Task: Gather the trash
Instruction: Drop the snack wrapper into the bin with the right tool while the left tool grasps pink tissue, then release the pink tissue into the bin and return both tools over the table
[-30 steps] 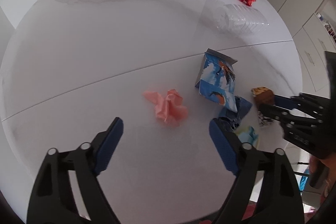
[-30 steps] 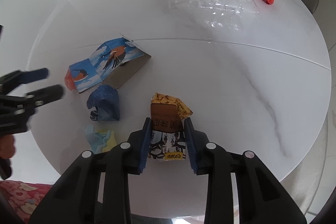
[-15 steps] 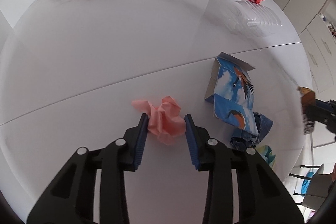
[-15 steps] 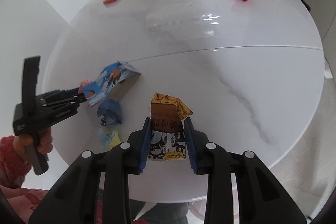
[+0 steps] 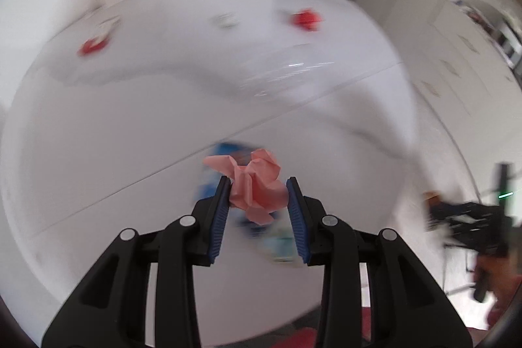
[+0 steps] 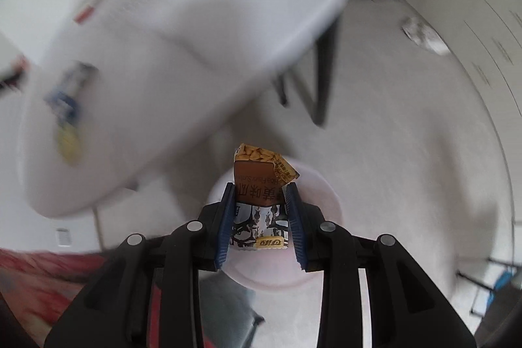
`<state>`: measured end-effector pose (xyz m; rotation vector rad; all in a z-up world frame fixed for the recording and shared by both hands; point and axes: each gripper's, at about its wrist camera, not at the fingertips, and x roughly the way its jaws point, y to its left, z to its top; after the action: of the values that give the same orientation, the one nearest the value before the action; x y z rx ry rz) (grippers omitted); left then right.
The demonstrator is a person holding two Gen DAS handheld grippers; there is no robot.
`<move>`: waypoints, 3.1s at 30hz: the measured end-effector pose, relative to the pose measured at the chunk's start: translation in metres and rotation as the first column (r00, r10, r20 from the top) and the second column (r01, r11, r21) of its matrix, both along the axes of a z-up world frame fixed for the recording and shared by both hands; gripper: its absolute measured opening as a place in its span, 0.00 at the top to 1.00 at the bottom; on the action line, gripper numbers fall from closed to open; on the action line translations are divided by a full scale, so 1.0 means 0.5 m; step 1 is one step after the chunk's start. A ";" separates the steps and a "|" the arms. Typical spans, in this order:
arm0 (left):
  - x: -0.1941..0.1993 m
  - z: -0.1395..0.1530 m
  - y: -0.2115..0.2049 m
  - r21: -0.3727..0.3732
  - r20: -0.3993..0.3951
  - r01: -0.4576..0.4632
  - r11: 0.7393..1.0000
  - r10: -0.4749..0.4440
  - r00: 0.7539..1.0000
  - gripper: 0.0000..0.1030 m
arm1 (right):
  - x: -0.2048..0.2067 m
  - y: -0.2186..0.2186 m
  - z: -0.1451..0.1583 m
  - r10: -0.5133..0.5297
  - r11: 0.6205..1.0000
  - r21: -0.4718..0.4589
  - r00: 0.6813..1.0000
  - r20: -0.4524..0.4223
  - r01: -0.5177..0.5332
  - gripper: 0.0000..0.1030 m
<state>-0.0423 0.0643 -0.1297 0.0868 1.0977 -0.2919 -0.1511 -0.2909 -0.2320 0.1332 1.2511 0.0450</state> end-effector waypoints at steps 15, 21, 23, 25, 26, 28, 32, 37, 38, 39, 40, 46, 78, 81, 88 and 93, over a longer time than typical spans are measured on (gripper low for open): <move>-0.075 -0.076 -0.367 0.022 -0.111 0.465 0.885 -0.460 0.881 0.66 | -0.054 -0.044 -0.300 -0.088 0.990 0.092 0.980 -0.179 0.106 0.19; -0.098 -0.122 -0.434 0.032 -0.154 0.545 0.838 -0.534 0.831 0.66 | -0.091 -0.116 -0.225 -0.188 0.973 0.112 0.974 -0.126 0.202 0.10; -0.106 -0.137 -0.451 0.033 -0.169 0.562 0.826 -0.550 0.818 0.66 | -0.106 -0.140 -0.189 -0.229 0.965 0.107 0.968 -0.100 0.239 0.05; -0.114 -0.153 -0.468 0.038 -0.181 0.576 0.817 -0.561 0.808 0.66 | -0.117 -0.159 -0.166 -0.269 0.958 0.081 0.959 -0.085 0.276 0.04; -0.117 -0.161 -0.475 0.038 -0.189 0.582 0.812 -0.566 0.802 0.66 | -0.124 -0.172 -0.150 -0.295 0.952 0.065 0.952 -0.080 0.301 0.04; -0.123 -0.182 -0.487 0.041 -0.212 0.597 0.801 -0.577 0.789 0.66 | -0.135 -0.192 -0.125 -0.336 0.939 0.052 0.939 -0.069 0.340 0.04; -0.139 -0.243 -0.525 0.052 -0.259 0.640 0.767 -0.609 0.750 0.66 | -0.163 -0.235 -0.079 -0.407 0.913 0.029 0.913 -0.042 0.408 0.04; -0.164 -0.324 -0.558 0.054 -0.343 0.678 0.733 -0.624 0.702 0.60 | -0.182 -0.257 -0.052 -0.435 0.901 -0.007 0.900 -0.028 0.435 0.04; -0.170 -0.338 -0.563 0.057 -0.358 0.682 0.729 -0.623 0.696 0.54 | -0.184 -0.259 -0.050 -0.436 0.900 -0.009 0.900 -0.027 0.436 0.04; -0.173 -0.344 -0.564 0.057 -0.363 0.685 0.727 -0.624 0.692 0.47 | -0.187 -0.258 -0.046 -0.438 0.899 -0.011 0.899 -0.026 0.437 0.04; -0.179 -0.346 -0.566 0.054 -0.362 0.686 0.725 -0.626 0.690 0.44 | -0.191 -0.258 -0.045 -0.439 0.899 -0.012 0.898 -0.027 0.438 0.03; -0.187 -0.295 -0.566 0.046 -0.295 0.705 0.708 -0.664 0.687 0.22 | -0.191 -0.253 -0.047 -0.444 0.896 0.002 0.896 -0.025 0.444 0.03; -0.031 0.012 -0.369 -0.004 0.045 0.521 0.853 -0.521 0.853 0.09 | -0.026 -0.112 0.144 -0.292 0.954 -0.016 0.944 0.151 0.298 0.03; -0.009 0.015 -0.347 0.000 0.055 0.507 0.862 -0.507 0.861 0.09 | -0.005 -0.093 0.148 -0.280 0.958 -0.021 0.948 0.150 0.286 0.03; 0.052 0.014 -0.293 0.011 0.063 0.475 0.880 -0.475 0.878 0.09 | 0.058 -0.038 0.157 -0.249 0.967 -0.026 0.958 0.146 0.255 0.03; 0.106 0.008 -0.252 0.010 0.053 0.453 0.891 -0.453 0.890 0.09 | 0.106 0.000 0.160 -0.234 0.970 -0.032 0.963 0.137 0.240 0.03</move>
<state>0.0108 -0.0619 -0.1256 0.3508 1.0139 -0.7086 -0.0980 -0.2910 -0.1518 0.2341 1.0955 -0.1808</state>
